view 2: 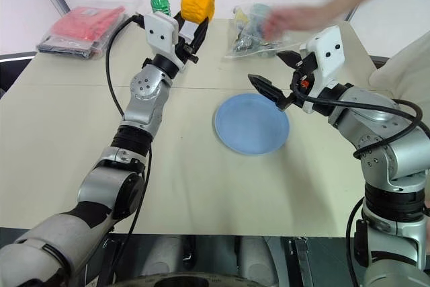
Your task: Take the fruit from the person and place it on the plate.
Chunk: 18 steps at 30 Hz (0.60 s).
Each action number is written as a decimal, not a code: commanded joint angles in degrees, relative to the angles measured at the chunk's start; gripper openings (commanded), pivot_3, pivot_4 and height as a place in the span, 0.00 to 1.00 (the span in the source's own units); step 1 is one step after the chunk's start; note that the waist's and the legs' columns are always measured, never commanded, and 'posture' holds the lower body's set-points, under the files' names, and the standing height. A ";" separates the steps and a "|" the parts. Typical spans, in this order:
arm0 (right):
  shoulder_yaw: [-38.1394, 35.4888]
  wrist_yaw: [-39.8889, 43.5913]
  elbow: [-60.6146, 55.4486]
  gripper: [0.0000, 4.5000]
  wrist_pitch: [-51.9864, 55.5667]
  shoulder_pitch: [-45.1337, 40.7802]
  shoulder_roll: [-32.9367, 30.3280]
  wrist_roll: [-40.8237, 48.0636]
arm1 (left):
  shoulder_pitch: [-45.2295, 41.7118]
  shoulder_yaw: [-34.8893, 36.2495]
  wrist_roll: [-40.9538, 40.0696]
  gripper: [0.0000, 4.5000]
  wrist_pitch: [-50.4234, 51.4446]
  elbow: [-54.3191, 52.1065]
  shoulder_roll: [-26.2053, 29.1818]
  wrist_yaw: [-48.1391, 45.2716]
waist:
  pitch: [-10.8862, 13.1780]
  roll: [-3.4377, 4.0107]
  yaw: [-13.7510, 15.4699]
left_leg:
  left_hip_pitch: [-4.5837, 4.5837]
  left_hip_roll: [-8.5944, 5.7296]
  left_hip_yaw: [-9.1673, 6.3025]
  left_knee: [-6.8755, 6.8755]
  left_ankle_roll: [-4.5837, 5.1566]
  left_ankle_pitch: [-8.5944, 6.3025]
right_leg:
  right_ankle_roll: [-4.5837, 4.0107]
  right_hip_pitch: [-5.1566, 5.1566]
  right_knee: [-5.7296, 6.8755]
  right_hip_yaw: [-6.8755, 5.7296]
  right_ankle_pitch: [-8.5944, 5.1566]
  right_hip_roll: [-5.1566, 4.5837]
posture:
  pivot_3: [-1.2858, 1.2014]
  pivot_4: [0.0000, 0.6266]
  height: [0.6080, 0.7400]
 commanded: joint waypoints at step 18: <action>-16.75 1.20 -16.50 1.00 7.40 21.30 -10.79 5.29 | -1.41 -11.20 -4.60 0.43 30.95 2.00 0.38 -33.42 | 0.00 0.00 -0.05 | -0.01 0.02 -0.12 0.00 0.05 -0.03 | 0.01 0.00 -0.02 0.00 -0.02 0.09 | 0.52 0.24 0.93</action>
